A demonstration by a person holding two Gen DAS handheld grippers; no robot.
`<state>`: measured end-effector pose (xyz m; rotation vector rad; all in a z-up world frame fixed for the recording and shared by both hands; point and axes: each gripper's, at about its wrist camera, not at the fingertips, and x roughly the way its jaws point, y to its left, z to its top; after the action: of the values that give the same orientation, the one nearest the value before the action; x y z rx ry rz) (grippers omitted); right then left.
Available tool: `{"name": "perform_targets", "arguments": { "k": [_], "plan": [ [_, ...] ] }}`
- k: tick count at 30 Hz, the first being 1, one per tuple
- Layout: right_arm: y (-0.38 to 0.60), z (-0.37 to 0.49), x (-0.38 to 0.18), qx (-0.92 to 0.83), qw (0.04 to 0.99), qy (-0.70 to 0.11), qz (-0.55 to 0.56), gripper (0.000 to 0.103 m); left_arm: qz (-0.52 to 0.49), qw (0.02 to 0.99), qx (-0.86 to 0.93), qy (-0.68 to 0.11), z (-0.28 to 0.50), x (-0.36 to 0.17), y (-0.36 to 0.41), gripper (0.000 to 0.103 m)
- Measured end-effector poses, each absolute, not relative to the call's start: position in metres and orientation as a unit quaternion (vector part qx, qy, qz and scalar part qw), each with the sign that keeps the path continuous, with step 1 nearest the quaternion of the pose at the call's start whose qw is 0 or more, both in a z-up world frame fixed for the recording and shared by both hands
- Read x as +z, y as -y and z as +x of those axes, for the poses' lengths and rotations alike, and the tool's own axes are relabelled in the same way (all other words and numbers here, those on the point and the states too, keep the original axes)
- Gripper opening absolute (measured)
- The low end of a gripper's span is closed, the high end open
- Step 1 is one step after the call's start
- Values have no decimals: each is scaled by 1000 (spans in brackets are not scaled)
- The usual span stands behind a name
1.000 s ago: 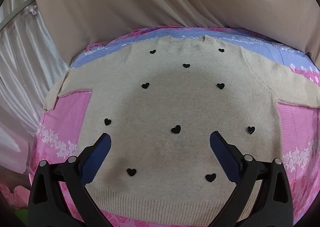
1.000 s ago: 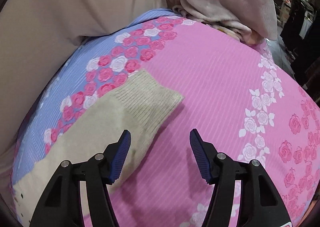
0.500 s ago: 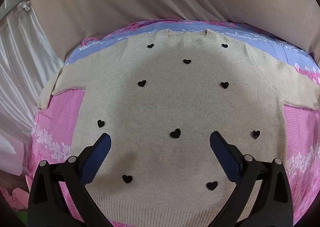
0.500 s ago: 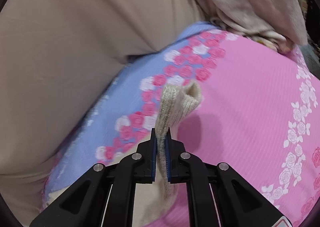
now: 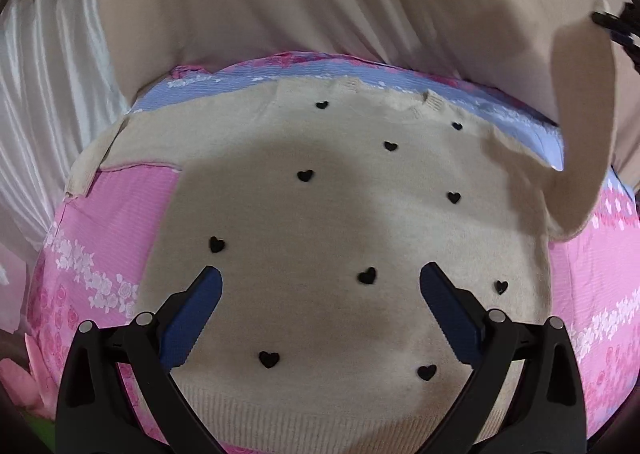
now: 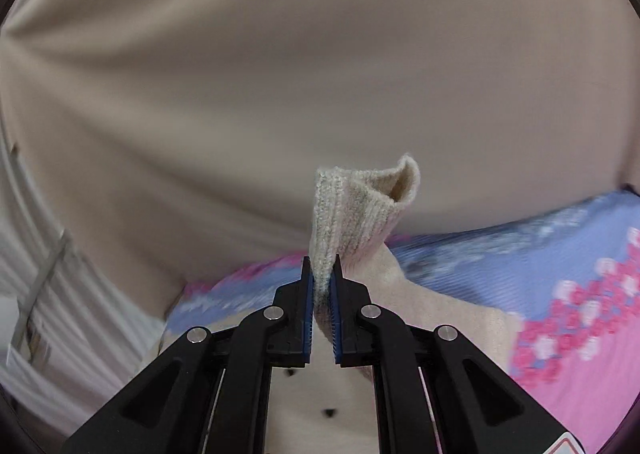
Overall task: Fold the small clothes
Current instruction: 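Carry the sleeve across the sweater body and release it with the right gripper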
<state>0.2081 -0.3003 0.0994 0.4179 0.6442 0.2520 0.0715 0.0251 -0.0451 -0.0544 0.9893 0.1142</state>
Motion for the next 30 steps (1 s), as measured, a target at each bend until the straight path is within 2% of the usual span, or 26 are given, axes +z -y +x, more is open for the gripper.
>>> {"name": "perform_targets", "arguments": {
  "k": [6, 10, 17, 23, 26, 28, 30],
  "plan": [
    [173, 233, 46, 172, 893, -382, 164, 7, -35, 880, 70, -469, 64, -45, -65, 97],
    [101, 245, -15, 185, 865, -448, 128, 7, -30, 878, 75, -471, 60, -51, -86, 97],
    [18, 247, -101, 193, 828, -520, 79, 8, -32, 873, 68, -482, 68, -63, -110, 97],
    [-7, 265, -96, 206, 830, -511, 88, 8, -8, 880, 52, -472, 86, -66, -109, 97],
    [-28, 281, -99, 236, 811, -534, 50, 19, -9, 880, 46, -473, 96, -69, -105, 97],
    [-32, 283, -102, 225, 805, -550, 6, 19, -16, 876, 42, -480, 105, -72, -103, 97],
    [-5, 268, -82, 228, 830, -509, 20, 19, -26, 877, 37, -479, 114, -73, -105, 97]
  ]
}}
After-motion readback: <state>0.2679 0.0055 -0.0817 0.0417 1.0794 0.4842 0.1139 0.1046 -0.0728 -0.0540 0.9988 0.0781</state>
